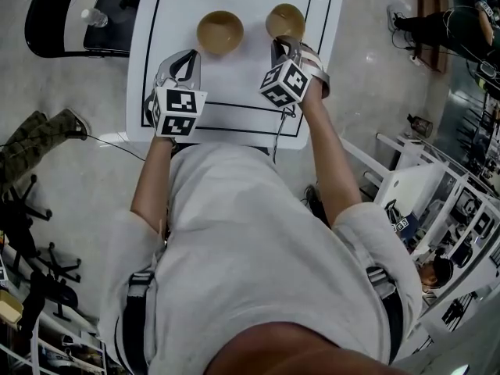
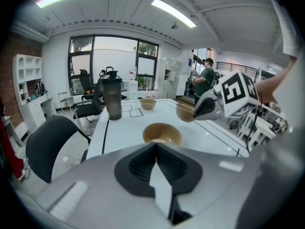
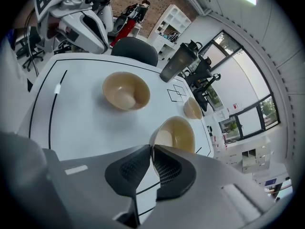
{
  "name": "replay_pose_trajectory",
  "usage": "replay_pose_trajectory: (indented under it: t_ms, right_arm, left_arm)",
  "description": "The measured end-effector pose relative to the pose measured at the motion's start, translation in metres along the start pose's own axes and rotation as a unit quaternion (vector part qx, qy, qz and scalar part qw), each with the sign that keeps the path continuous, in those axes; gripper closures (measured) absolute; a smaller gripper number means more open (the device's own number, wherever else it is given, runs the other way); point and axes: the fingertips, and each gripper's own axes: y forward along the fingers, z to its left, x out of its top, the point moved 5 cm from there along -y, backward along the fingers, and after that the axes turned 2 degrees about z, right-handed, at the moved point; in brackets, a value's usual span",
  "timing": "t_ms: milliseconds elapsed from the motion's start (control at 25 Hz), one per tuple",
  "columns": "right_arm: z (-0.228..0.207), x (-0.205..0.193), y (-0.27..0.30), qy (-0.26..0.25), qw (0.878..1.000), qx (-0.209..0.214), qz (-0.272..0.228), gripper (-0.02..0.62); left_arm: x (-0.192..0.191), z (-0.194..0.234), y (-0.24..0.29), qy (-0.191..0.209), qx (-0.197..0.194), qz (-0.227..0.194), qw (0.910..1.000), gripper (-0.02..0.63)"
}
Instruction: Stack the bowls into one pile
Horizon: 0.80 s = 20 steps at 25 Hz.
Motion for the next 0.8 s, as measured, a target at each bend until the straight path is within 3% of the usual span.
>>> replay_pose_trajectory:
  t_ms: [320,800]
  right_arm:
    - [0.016,0.02,-0.018,-0.012,1.0,0.002,-0.024,0.565]
    - [0.022,0.041,-0.051,0.04,0.998,0.009,-0.056,0.563]
  left_arm:
    - [-0.003,0.0,-0.01,0.007,-0.005,-0.005,0.9999,0.604]
    - [-0.005,-0.013,-0.012,0.028,-0.037,-0.004,0.9989,0.604]
